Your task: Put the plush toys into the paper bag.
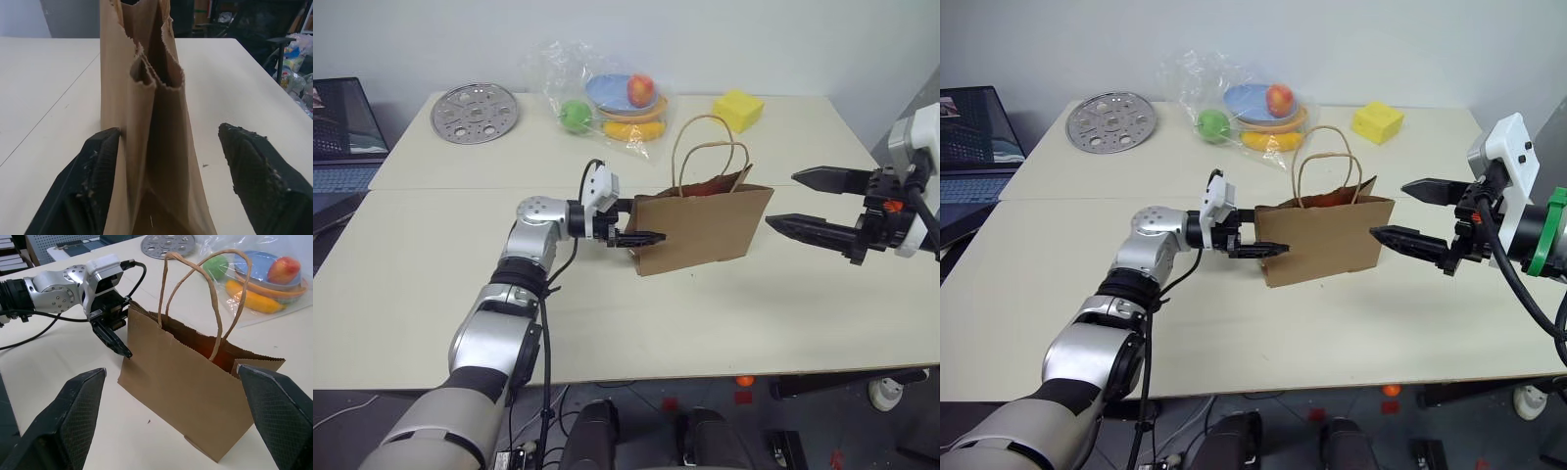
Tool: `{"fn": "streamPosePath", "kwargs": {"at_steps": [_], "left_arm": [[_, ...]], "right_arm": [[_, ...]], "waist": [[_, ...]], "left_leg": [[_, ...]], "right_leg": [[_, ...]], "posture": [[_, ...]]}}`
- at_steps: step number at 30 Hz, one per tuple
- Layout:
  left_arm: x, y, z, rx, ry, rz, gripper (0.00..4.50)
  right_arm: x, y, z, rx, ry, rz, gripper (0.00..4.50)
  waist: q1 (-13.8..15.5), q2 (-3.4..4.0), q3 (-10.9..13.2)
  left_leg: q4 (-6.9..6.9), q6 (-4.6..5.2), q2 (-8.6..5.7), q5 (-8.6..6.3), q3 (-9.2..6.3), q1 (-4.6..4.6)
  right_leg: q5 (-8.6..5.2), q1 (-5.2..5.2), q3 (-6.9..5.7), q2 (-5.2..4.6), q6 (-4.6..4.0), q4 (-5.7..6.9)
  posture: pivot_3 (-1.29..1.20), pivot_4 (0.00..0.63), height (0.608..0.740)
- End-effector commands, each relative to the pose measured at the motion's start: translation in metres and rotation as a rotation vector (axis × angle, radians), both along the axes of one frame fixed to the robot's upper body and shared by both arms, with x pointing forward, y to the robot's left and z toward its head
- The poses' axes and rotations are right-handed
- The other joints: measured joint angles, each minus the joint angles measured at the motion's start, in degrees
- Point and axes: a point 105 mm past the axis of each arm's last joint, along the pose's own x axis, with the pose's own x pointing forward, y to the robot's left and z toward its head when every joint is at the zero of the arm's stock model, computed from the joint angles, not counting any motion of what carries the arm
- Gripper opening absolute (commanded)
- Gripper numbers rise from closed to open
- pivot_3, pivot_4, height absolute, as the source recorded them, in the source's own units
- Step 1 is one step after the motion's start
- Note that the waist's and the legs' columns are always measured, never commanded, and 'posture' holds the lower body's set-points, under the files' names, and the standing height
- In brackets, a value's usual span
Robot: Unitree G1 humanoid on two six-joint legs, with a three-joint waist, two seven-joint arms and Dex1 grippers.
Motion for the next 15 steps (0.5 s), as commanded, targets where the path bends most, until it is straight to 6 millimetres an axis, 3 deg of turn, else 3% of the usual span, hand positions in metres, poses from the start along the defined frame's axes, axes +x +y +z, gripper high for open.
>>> {"fn": "streamPosePath", "kwargs": {"at_steps": [1,2,5,13,15], "left_arm": [[0.001,-0.002,-0.004,0.011,0.002,0.019,3.30],[0.001,-0.001,-0.006,0.018,-0.002,0.025,3.30],[0.003,0.002,-0.004,0.006,0.006,0.044,2.71],[0.007,-0.001,0.000,0.008,-0.008,0.043,0.22],[0.008,-0.003,0.000,0.006,-0.008,0.050,0.04]], "right_arm": [[-0.002,0.001,0.011,-0.006,-0.058,0.001,4.50],[-0.002,0.001,0.011,-0.005,-0.058,-0.001,4.50],[-0.003,-0.001,0.010,-0.006,-0.058,-0.010,4.50],[-0.002,-0.017,0.008,-0.044,-0.050,-0.062,4.50],[-0.002,-0.021,0.008,-0.052,-0.049,-0.073,4.50]], "waist": [[0.00,0.00,0.00],[-0.01,0.00,0.00],[-0.01,0.00,0.00],[0.02,0.00,0.00],[0.03,0.00,0.00]], "left_leg": [[0.00,0.00,0.00,0.00,0.00,0.00],[0.00,0.00,0.00,0.00,0.00,0.00],[0.00,0.00,0.01,0.00,-0.01,0.00],[0.10,0.00,-0.01,0.00,0.00,0.01],[0.17,0.00,-0.01,0.00,-0.01,0.00]], "right_leg": [[0.00,0.00,0.00,0.00,0.00,0.00],[0.00,0.00,0.00,0.00,0.00,0.01],[0.00,0.00,0.00,0.00,0.00,0.02],[0.00,0.00,0.00,0.00,0.00,0.13],[0.00,-0.02,0.01,0.00,0.00,0.25]], "posture": [[0.00,0.150,0.740],[0.00,0.150,0.740],[0.00,0.150,0.740],[0.00,0.150,0.740],[0.00,0.150,0.740]]}}
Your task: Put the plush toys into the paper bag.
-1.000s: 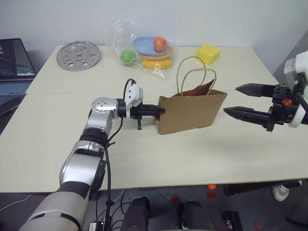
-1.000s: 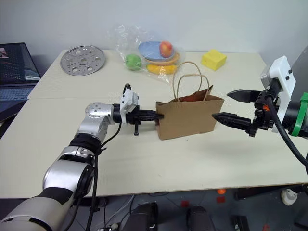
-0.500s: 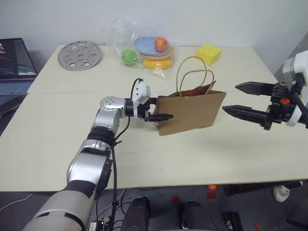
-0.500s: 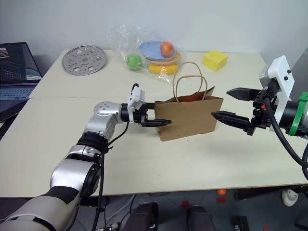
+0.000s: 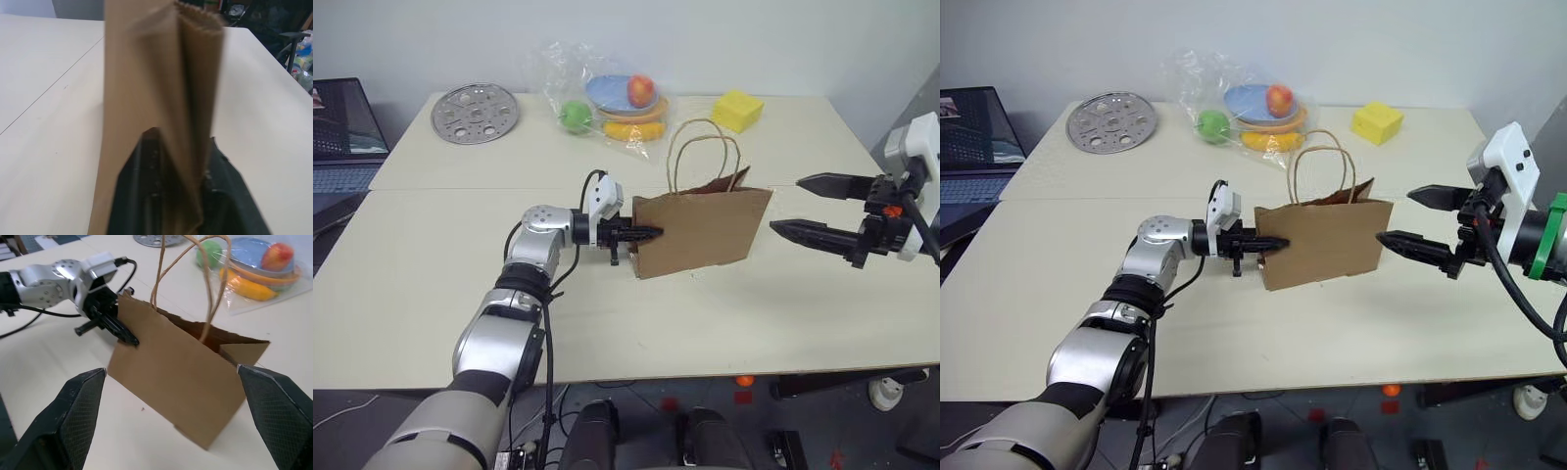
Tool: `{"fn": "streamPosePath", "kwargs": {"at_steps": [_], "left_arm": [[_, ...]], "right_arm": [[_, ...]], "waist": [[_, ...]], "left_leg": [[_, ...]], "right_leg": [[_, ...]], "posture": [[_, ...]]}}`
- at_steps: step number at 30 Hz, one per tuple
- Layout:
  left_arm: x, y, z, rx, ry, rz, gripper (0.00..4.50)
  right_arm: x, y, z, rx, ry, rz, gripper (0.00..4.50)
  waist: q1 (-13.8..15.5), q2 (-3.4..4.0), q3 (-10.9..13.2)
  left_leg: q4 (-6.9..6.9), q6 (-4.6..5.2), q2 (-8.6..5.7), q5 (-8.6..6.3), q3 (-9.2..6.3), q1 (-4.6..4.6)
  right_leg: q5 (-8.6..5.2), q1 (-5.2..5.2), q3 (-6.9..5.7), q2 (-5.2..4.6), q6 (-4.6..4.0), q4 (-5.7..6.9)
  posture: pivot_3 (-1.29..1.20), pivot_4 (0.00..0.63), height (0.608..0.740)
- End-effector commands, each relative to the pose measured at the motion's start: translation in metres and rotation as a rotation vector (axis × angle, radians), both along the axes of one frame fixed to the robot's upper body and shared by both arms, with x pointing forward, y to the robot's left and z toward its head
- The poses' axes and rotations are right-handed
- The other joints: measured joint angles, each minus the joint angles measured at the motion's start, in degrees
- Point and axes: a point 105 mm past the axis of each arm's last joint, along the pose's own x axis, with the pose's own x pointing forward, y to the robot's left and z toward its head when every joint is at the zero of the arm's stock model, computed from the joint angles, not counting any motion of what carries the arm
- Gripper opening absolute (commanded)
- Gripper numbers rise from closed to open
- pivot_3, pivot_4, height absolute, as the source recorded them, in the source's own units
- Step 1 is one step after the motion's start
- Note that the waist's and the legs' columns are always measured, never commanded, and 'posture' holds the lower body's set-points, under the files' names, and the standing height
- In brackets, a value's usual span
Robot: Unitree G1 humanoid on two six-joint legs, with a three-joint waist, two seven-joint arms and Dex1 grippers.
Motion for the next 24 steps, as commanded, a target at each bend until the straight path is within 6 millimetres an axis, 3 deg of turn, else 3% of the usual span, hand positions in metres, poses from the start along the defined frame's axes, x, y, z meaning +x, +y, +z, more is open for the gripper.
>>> {"fn": "streamPosePath", "kwargs": {"at_steps": [1,6,9,15,24], "left_arm": [[0.005,-0.007,0.015,-0.024,-0.039,0.001,0.04],[-0.006,-0.009,0.032,-0.056,-0.024,-0.135,0.04],[-0.018,0.000,0.049,-0.029,0.003,-0.245,0.04],[-0.016,0.005,0.040,0.063,-0.043,-0.259,0.04],[-0.013,0.013,0.024,0.056,-0.078,-0.221,0.04]], "right_arm": [[-0.005,-0.009,0.016,-0.017,-0.067,-0.022,4.50],[-0.013,-0.016,0.024,-0.011,-0.050,-0.036,4.50],[-0.016,-0.028,0.034,-0.019,-0.056,-0.088,4.50],[-0.024,-0.038,0.041,-0.016,-0.030,-0.110,4.50],[-0.027,-0.027,0.027,-0.006,0.007,-0.084,4.50]], "waist": [[0.02,0.00,0.00],[-0.04,0.00,0.00],[-0.18,0.00,0.01],[-0.11,0.08,-0.04],[-0.08,0.07,-0.03]], "left_leg": [[0.04,0.00,0.01,0.00,0.00,0.01],[0.43,0.00,0.03,0.00,-0.03,0.00],[0.58,0.00,0.07,0.00,-0.02,0.00],[0.60,0.01,0.15,0.00,0.00,0.09],[0.60,0.02,0.11,0.00,0.01,0.02]], "right_leg": [[0.00,-0.01,0.00,0.00,0.00,0.06],[-0.01,-0.01,0.00,0.01,0.00,0.40],[-0.01,0.00,0.03,0.01,-0.01,0.46],[-0.01,0.05,0.09,-0.01,-0.05,0.48],[-0.01,-0.01,0.08,0.01,-0.05,0.48]], "posture": [[0.00,0.150,0.740],[0.00,0.150,0.740],[0.00,0.150,0.740],[0.00,0.150,0.740],[0.00,0.150,0.740]]}}
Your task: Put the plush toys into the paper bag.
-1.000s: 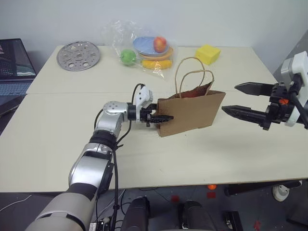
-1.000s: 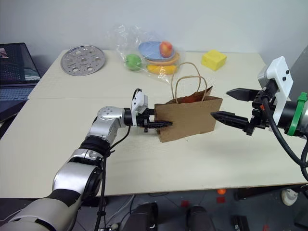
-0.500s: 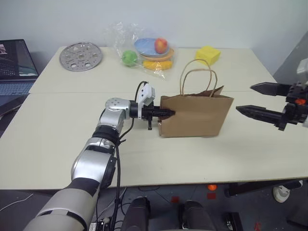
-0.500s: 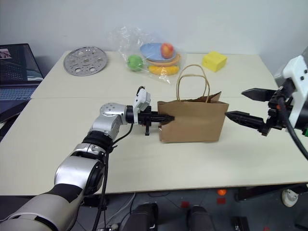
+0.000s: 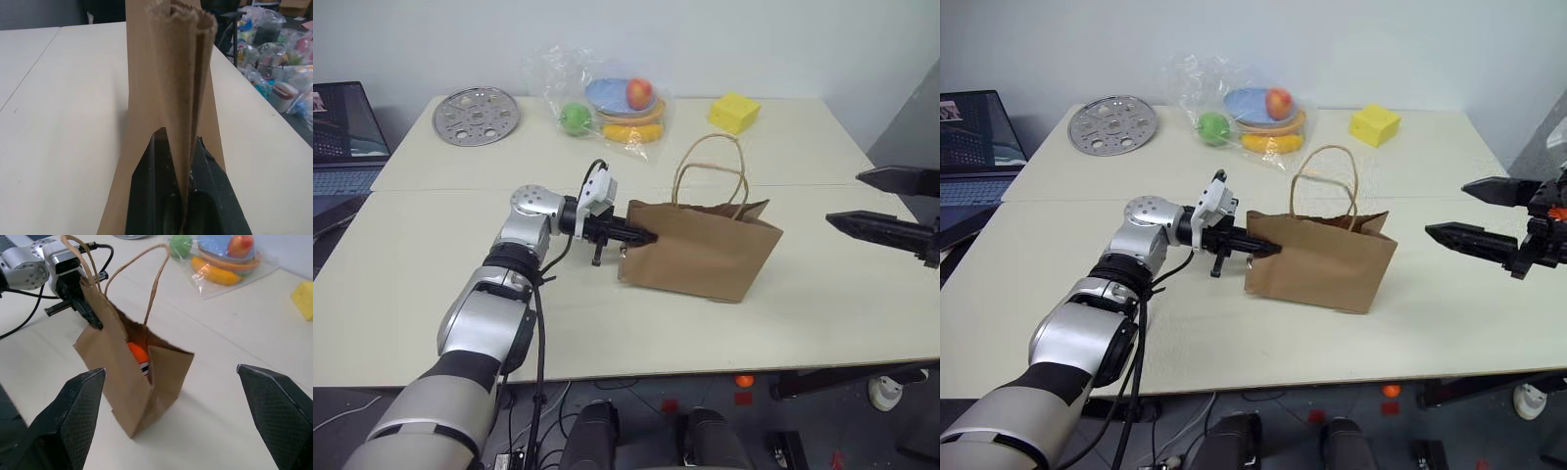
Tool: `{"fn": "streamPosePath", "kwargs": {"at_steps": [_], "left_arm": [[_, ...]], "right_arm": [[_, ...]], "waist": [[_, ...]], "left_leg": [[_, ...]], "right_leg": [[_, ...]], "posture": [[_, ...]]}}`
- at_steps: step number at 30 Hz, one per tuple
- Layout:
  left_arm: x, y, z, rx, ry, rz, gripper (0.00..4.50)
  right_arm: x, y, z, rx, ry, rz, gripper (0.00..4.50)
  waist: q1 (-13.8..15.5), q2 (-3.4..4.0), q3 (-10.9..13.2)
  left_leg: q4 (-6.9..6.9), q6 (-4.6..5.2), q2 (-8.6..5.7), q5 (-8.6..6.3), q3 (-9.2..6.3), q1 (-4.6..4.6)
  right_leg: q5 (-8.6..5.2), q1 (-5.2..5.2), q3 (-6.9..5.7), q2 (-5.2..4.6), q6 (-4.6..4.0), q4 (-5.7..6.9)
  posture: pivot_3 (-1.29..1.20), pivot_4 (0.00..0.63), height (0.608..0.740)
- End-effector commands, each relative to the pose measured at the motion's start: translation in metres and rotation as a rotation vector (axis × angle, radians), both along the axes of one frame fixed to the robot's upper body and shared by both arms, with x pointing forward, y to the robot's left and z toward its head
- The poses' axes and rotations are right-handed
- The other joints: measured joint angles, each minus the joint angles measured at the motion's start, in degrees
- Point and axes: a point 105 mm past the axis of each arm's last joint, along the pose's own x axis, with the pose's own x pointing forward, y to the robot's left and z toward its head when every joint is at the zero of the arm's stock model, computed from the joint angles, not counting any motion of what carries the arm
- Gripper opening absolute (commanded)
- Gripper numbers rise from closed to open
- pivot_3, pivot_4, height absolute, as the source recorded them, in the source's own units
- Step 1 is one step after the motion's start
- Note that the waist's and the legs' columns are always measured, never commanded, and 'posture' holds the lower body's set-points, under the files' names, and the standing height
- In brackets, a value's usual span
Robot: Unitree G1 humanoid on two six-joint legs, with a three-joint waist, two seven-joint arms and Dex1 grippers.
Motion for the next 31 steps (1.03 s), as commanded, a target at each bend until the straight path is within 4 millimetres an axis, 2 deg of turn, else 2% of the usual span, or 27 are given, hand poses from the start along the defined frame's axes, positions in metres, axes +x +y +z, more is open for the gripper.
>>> {"fn": "streamPosePath", "kwargs": {"at_steps": [1,7,8,9,11,15,18,22,26,28,31], "left_arm": [[0.000,0.001,0.006,-0.032,-0.038,-0.003,0.04],[0.003,0.002,0.002,-0.044,-0.054,0.039,0.04],[0.004,0.004,0.004,-0.048,-0.052,0.045,0.44],[0.004,0.005,0.005,-0.047,-0.050,0.044,0.59],[0.003,0.011,0.008,-0.043,-0.046,0.044,1.27],[0.003,0.024,0.014,-0.023,-0.047,0.067,2.30],[0.006,0.051,0.039,-0.024,-0.041,0.146,3.19],[0.013,0.082,0.072,-0.042,-0.070,0.353,4.35],[0.011,0.094,0.069,0.014,-0.092,0.503,4.45],[0.004,0.095,0.068,0.004,-0.106,0.506,4.45],[-0.007,0.095,0.056,-0.009,-0.101,0.533,4.45]], "right_arm": [[-0.003,0.003,0.006,-0.002,-0.042,0.009,4.50],[0.000,0.003,0.004,0.003,-0.039,0.016,4.50],[0.001,0.002,0.004,0.004,-0.036,0.018,4.50],[0.001,0.002,0.002,0.001,-0.033,0.020,4.50],[0.004,0.000,-0.001,0.002,-0.027,0.022,4.50],[0.009,-0.002,-0.006,0.004,-0.023,0.024,4.50],[0.014,-0.016,-0.020,0.001,-0.003,-0.010,4.50],[0.019,-0.039,-0.052,-0.021,-0.001,-0.097,4.50],[0.024,-0.048,-0.071,-0.001,-0.048,-0.159,4.50],[0.027,-0.044,-0.076,0.015,-0.063,-0.166,4.50],[0.032,-0.037,-0.086,0.038,-0.066,-0.156,4.50]], "waist": [[-0.01,0.00,0.00],[-0.01,0.00,0.00],[-0.02,0.00,0.00],[-0.02,0.00,0.00],[-0.03,0.00,0.00],[-0.15,0.00,0.00],[-0.11,-0.02,0.01],[-0.14,-0.03,0.01],[-0.04,0.14,-0.08],[-0.06,0.13,-0.08],[-0.09,0.13,-0.08]], "left_leg": [[0.00,0.00,0.00,0.00,0.00,0.00],[0.03,0.00,-0.01,0.00,0.01,0.00],[0.03,0.00,0.00,0.00,0.00,0.00],[0.03,0.00,-0.01,0.00,0.00,0.00],[0.03,0.00,-0.01,0.00,0.00,0.01],[0.02,0.00,0.01,0.00,0.00,0.01],[0.02,0.00,0.03,0.00,-0.03,0.01],[0.02,0.00,0.02,0.00,-0.02,0.01],[0.04,-0.01,-0.03,0.01,-0.03,0.04],[0.06,-0.02,-0.01,0.01,-0.05,0.13],[0.09,-0.01,0.05,0.07,-0.04,0.16]], "right_leg": [[0.00,0.00,0.00,0.00,0.00,0.01],[0.00,0.01,0.00,0.00,0.00,0.01],[0.00,0.01,0.00,0.00,0.01,0.01],[0.00,0.01,0.00,0.00,0.01,0.01],[0.00,0.01,0.00,0.01,0.01,0.02],[0.00,0.01,0.00,0.04,0.01,0.02],[0.00,0.01,-0.03,0.06,0.01,0.03],[-0.01,0.02,-0.01,0.09,0.02,0.03],[-0.01,0.06,-0.01,0.04,0.05,0.07],[0.00,0.16,-0.02,0.03,0.06,0.09],[0.00,0.16,0.01,0.05,0.04,0.09]], "posture": [[0.00,0.150,0.740],[0.00,0.150,0.740],[0.00,0.150,0.740],[0.00,0.150,0.740],[0.00,0.150,0.740],[0.00,0.150,0.740],[0.00,0.150,0.740],[0.00,0.150,0.740],[0.00,0.150,0.740],[0.00,0.150,0.740],[0.00,0.150,0.740]]}}
